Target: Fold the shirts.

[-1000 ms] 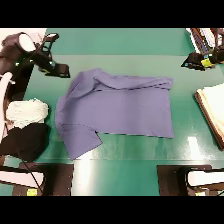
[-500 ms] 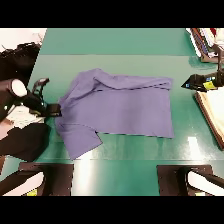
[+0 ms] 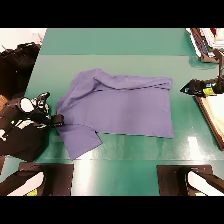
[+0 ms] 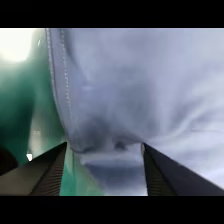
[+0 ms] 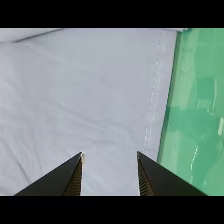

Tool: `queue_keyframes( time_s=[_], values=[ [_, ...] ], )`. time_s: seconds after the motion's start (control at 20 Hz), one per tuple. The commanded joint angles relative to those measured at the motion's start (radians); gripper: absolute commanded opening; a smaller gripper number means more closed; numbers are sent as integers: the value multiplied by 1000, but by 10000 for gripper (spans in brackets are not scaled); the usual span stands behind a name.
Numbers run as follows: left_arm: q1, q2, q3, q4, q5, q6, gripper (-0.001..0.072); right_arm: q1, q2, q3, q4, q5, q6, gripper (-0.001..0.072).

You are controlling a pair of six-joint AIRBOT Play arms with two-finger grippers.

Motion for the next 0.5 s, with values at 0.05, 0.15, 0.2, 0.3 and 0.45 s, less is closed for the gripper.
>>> queue_keyframes(
  time_s=[0.05, 0.15, 0.2, 0.3, 0.45],
  values=[
    [0, 2, -24, -11, 61, -16, 271, -11, 5, -5, -9, 66, 0, 386],
    [0, 4, 0, -11, 53, -16, 38, -49, 15, -29, -9, 115, 0, 386],
    [0, 10, 21, -12, 35, -16, 29, -77, 35, -70, -9, 121, 0, 386],
    [0, 37, 61, -15, 10, -15, 30, -150, 93, -203, -10, 122, 2, 385],
    [0, 92, 98, -33, 18, -15, 30, -262, 159, -451, -28, 142, 0, 451]
  ],
)
